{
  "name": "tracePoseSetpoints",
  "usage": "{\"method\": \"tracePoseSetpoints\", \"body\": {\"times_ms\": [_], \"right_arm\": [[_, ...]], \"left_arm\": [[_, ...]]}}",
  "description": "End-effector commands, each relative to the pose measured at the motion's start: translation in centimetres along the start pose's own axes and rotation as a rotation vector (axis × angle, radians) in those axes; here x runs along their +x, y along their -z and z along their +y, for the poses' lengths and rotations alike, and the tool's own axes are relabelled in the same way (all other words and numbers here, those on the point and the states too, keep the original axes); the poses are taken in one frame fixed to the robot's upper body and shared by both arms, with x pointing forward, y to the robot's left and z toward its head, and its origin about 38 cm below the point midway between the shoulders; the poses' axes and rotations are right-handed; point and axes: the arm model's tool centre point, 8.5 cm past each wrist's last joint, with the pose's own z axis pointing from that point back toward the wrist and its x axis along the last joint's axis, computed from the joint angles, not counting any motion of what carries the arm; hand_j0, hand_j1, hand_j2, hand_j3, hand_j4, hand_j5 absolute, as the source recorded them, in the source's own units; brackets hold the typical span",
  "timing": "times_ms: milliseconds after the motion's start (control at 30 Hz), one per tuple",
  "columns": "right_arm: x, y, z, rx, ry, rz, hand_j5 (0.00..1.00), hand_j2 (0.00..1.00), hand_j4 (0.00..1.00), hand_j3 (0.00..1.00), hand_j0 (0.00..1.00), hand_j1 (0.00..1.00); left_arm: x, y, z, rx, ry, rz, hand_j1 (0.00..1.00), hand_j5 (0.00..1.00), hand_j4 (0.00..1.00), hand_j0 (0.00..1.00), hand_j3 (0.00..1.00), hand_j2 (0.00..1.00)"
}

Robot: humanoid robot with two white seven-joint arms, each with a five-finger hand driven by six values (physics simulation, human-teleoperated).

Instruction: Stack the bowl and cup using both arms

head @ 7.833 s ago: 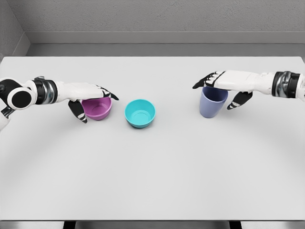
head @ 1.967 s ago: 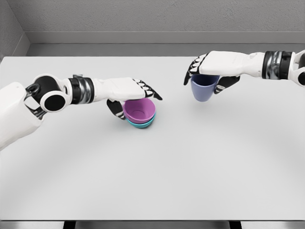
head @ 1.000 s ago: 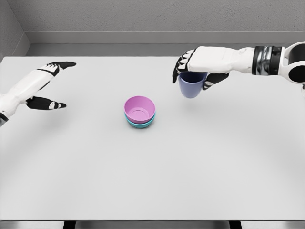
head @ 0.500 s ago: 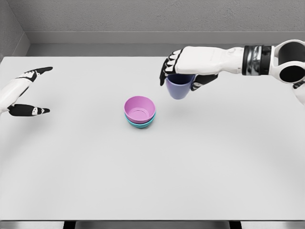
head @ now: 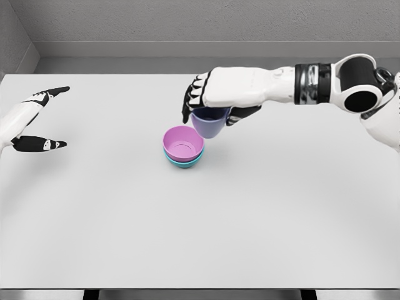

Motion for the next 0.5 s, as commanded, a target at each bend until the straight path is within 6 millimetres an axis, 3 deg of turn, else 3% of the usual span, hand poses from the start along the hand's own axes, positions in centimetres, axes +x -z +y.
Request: {"method": "tracePoseSetpoints", "body": {"times_ms": [0, 467], "right_arm": [[0.6, 0.5, -0.4, -0.012, -0.003, -0.021, 0.66, 0.66, 0.66, 0.66, 0.66, 0.66], [1.4, 2.5, 0.0, -0.011, -0.015, -0.057, 0.66, 0.66, 0.66, 0.66, 0.66, 0.66]], "left_arm": [[0.0, 0.0, 0.1, 0.005, -0.006, 0.000, 1.00, 1.00, 1.00, 1.00, 1.00, 1.00], [-0.2, 0.0, 0.1, 0.004, -0.007, 0.006, 1.00, 1.00, 1.00, 1.00, 1.00, 1.00]]}}
